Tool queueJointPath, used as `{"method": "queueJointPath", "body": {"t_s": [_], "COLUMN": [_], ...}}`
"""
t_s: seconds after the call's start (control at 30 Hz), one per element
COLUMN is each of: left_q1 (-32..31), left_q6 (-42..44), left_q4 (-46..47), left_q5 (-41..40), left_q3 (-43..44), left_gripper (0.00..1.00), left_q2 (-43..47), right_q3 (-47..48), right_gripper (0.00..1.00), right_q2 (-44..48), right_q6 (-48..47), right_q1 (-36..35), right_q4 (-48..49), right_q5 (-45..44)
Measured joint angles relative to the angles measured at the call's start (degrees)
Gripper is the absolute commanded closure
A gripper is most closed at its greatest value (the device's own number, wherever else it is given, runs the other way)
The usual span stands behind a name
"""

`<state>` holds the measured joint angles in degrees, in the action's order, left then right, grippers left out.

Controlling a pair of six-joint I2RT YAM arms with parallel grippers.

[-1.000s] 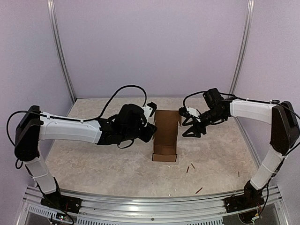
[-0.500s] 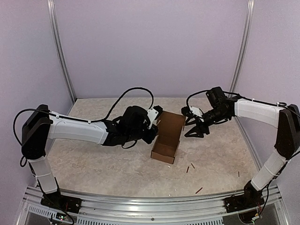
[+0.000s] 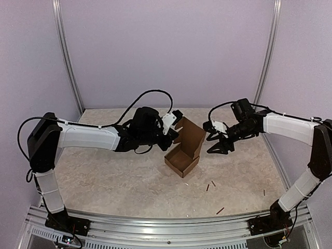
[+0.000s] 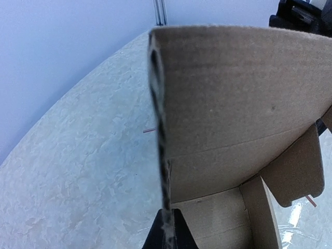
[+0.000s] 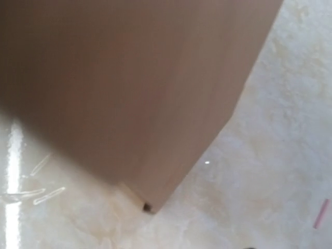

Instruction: Fold the paper box

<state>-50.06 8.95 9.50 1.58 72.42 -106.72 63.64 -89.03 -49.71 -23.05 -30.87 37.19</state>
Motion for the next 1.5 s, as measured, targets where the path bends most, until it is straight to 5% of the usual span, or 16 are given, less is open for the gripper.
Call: {"method": "queueJointPath", "body": {"t_s": [1.0, 1.5], "left_q1": [-7.1, -9.1], "left_q6": [-17.5, -17.5], "left_q4": [-2.6, 12.2], "left_q5": [-10.4, -13.4], "left_q3": [7.9, -2.9], "left_gripper": [0.98, 0.97], "left_q2": [-8.4, -8.3], "right_q3": [-5.2, -11.3], "right_gripper": [0.47, 0.47], "right_q2": [4.0, 11.8], "right_q6": [4.1, 3.8], "right_q1": [-5.9, -11.8], "right_q4": [5.0, 5.9], "right_q5": [-5.7, -10.9]}}
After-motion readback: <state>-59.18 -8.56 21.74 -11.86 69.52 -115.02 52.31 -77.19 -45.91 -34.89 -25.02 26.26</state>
